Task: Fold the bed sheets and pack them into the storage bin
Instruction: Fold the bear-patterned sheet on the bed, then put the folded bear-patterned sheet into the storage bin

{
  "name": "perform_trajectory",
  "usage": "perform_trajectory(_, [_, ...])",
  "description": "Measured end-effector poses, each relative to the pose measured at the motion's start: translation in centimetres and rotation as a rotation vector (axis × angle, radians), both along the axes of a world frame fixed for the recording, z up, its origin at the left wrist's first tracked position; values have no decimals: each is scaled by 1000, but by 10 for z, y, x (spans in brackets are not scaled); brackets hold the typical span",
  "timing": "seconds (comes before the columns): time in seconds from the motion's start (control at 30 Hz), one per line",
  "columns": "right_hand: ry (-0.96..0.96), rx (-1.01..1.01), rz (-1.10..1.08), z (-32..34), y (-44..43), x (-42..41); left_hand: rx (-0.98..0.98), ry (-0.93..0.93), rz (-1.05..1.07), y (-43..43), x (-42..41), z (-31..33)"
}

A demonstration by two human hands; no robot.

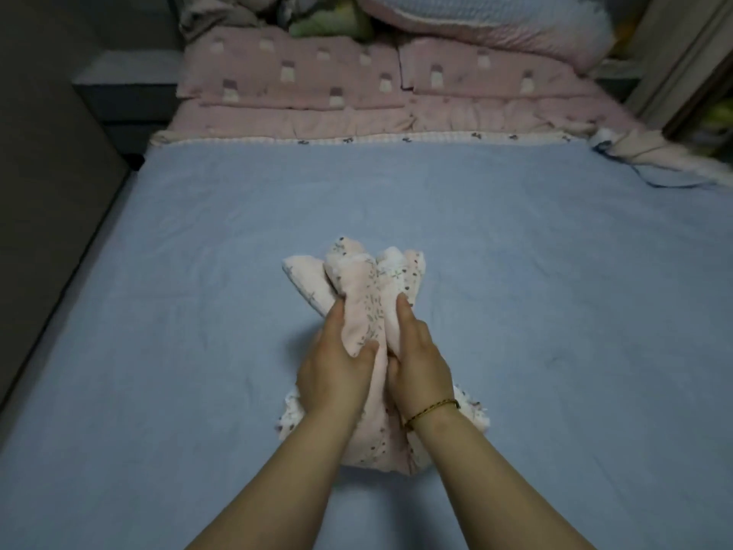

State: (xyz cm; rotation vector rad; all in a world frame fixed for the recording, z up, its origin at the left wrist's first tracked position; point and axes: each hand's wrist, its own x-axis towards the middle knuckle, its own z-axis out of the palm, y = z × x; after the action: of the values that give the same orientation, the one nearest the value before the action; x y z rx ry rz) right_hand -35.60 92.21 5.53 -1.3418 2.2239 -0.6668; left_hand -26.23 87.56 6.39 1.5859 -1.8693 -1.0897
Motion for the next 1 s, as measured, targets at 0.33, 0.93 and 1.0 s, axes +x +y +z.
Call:
perform_trajectory(0.33, [143, -93, -292, 47, 165, -38, -122, -4, -293, 153, -65, 54])
perform_trajectory(0.93, [-1, -7, -1237, 62, 684, -62, -17, 79, -1273, 639, -167, 59])
perform_trajectory(1.0, [-32, 10, -1342, 55, 718, -54, -12, 65, -1394, 675, -172, 52])
